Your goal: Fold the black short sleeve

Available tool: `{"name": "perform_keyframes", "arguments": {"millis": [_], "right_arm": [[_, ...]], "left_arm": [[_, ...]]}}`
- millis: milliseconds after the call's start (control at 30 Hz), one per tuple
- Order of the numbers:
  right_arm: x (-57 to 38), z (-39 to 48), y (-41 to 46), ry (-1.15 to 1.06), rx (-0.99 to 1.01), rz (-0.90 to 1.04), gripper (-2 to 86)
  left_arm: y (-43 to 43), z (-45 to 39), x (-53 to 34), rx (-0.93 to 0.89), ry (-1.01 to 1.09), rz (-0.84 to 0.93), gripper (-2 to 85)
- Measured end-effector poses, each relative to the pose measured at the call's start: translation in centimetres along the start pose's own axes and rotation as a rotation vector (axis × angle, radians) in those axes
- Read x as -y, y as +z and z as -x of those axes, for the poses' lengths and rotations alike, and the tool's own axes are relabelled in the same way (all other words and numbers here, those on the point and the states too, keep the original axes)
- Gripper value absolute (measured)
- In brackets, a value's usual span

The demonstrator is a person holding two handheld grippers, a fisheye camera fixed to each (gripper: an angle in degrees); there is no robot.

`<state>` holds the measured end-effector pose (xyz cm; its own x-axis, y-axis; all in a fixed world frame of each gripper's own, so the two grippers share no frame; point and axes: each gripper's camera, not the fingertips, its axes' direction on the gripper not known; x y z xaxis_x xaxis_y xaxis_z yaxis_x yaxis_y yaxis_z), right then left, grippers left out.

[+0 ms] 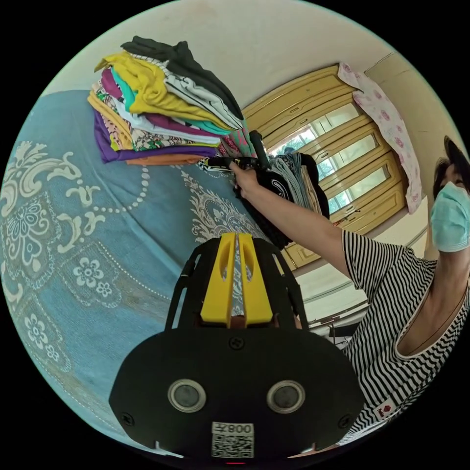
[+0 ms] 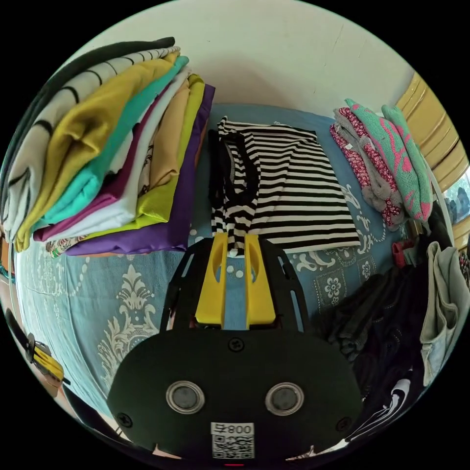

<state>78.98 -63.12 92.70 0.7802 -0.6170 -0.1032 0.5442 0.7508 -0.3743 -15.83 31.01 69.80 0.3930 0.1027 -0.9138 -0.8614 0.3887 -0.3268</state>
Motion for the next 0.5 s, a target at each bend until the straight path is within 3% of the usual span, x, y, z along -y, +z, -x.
{"name": "perform_keyframes", "arguments": {"millis": [300,500], "right_arm": [[-5.1,-4.3,-5.0,0.067,0.216,-0.013,1.5],[-17.3,-6.4,-12.5,0.042,0.441,-0.006,0.9]], "left_arm": [[-2.1,-1.4,-6.6,0.008,-0.042,-0.007,0.2],[-4.7,-4.0,-13.0,-0.019,-0.103,-0.018,0.2]]}}
